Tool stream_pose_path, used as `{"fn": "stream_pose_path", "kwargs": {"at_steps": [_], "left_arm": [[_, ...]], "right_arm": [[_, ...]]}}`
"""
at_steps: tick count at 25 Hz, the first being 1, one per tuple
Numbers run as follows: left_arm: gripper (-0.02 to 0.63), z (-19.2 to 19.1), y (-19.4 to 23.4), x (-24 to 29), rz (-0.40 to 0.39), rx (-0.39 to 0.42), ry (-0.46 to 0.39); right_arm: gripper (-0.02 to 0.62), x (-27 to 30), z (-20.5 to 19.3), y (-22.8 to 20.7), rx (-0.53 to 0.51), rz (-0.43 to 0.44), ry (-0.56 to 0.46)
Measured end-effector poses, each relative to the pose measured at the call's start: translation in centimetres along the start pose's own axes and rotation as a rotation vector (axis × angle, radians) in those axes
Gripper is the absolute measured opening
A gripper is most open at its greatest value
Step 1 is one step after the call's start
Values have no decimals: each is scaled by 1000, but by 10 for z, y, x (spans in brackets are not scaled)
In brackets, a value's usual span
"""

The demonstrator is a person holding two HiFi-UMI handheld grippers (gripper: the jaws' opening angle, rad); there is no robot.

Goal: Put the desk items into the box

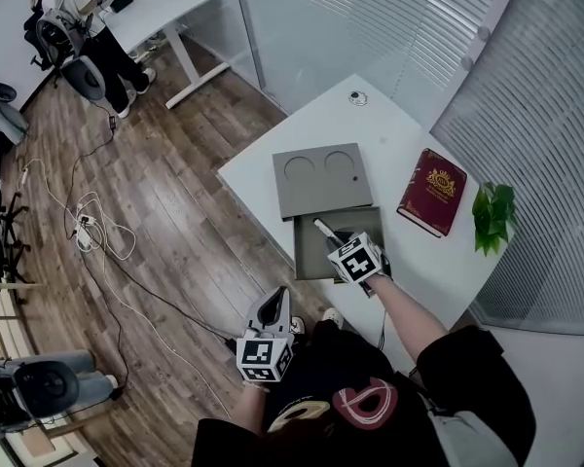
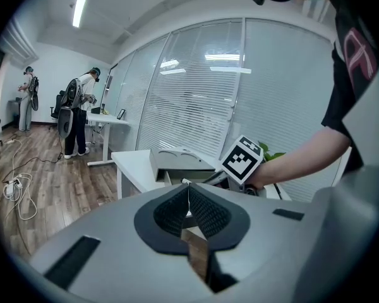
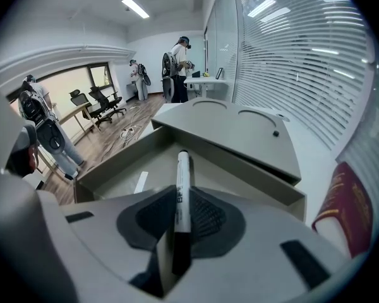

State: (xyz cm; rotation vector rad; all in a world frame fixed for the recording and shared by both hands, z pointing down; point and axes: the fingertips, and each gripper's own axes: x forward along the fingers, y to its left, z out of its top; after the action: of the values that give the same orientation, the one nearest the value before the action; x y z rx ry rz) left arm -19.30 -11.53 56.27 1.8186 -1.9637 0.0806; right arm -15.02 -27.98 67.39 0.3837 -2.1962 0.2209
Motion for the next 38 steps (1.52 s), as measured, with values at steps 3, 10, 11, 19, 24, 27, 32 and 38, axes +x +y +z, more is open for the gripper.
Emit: {"fn": "stream_pose_path", "kwargs": {"at_steps": [3, 10, 11, 19, 24, 27, 32, 38], "left_arm": [[18, 1, 3, -1, 12, 3, -6], [18, 3, 9, -5, 33, 4, -18], [18, 3, 9, -5, 36, 5, -17], [18, 4, 9, -6, 30, 6, -28], [18, 4, 4, -6, 8, -2, -40], [18, 5, 2, -6, -2, -2, -45], [18, 4, -6, -3, -42, 3, -48], [18, 3, -16, 1, -105, 28, -34]], "right_arm": [[77, 2, -1, -1, 6, -5, 4], [90, -2, -3, 1, 35, 7, 23], [109, -2, -3, 3, 40, 18, 25], [193, -15, 7, 7, 59, 23, -22], [224, -33, 15, 10, 103, 31, -87], [230, -46, 17, 16, 119, 26, -121], [241, -75, 23, 19, 91, -23, -201], [241, -117, 24, 22, 204, -77, -344]]}}
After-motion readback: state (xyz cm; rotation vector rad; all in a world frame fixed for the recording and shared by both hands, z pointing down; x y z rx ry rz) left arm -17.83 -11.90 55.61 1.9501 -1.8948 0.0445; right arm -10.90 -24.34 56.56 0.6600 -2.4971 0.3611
